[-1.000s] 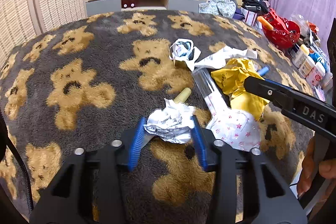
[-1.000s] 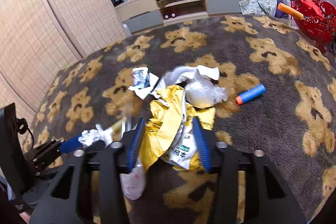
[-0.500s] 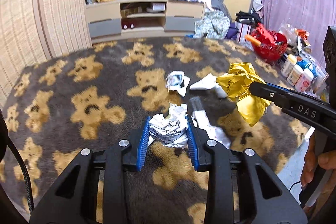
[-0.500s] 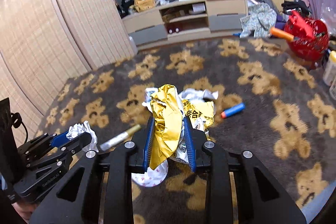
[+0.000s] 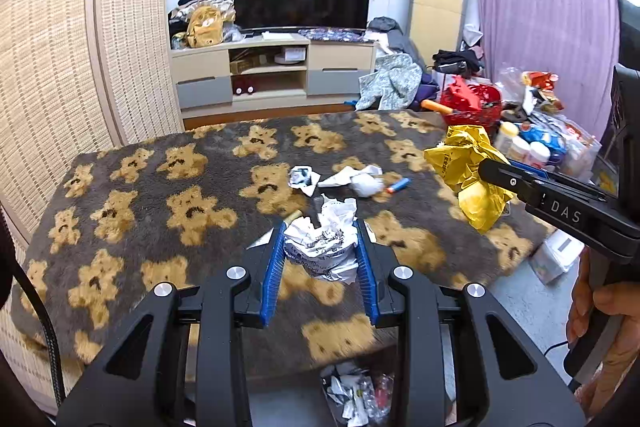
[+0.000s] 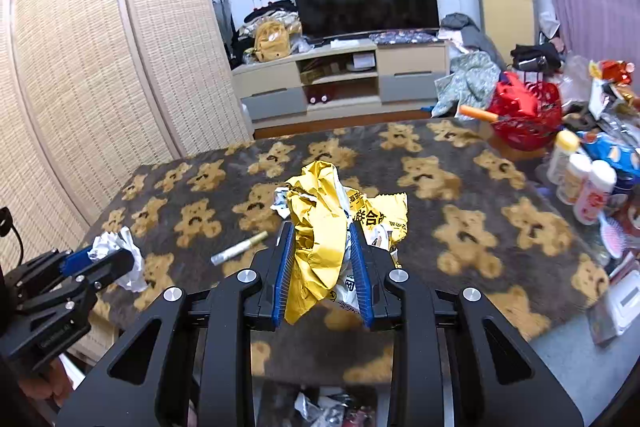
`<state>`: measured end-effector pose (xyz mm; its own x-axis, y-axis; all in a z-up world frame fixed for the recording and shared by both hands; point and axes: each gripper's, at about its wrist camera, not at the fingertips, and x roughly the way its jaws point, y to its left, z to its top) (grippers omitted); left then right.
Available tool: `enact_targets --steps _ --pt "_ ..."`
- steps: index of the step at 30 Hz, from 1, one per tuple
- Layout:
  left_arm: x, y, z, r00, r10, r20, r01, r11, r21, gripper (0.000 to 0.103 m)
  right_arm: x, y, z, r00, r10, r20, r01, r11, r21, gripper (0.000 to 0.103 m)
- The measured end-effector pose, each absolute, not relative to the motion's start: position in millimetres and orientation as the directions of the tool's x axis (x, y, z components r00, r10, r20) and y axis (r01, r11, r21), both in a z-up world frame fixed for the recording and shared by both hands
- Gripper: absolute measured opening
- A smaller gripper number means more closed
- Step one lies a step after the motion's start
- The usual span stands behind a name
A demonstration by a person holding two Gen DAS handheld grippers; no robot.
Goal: Collect trash
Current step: 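Grasp the crumpled foil with the left tool while the right tool grasps the yellow snack bag, then lower both held items over the metal bin and open both tools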
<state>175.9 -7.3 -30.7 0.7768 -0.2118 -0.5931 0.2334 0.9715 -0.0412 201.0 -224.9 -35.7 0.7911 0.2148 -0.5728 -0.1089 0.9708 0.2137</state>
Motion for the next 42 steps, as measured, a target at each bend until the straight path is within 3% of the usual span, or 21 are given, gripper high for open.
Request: enact_targets --steps 9,18,42 --pt "113.7 -14.9 -38.1 0.776 -0.244 -0.582 0.246 0.966 -0.076 0.031 130.5 -235.1 -33.8 0.808 0.184 -0.560 -0.107 0.980 0.169 0.029" --pt "73.9 -21.3 -78.3 0.722 -0.283 -0.632 0.264 0.956 -0.127 0.031 83.5 -235.6 -71.6 0.769 0.180 -0.614 -0.108 0.982 0.153 0.029" --pt "84.9 -36.5 -264.1 0.434 -0.296 -0.851 0.222 0.951 -0.217 0.031 94.1 -224.9 -242.3 0.503 0.262 -0.824 -0.060 0.961 0.268 0.029"
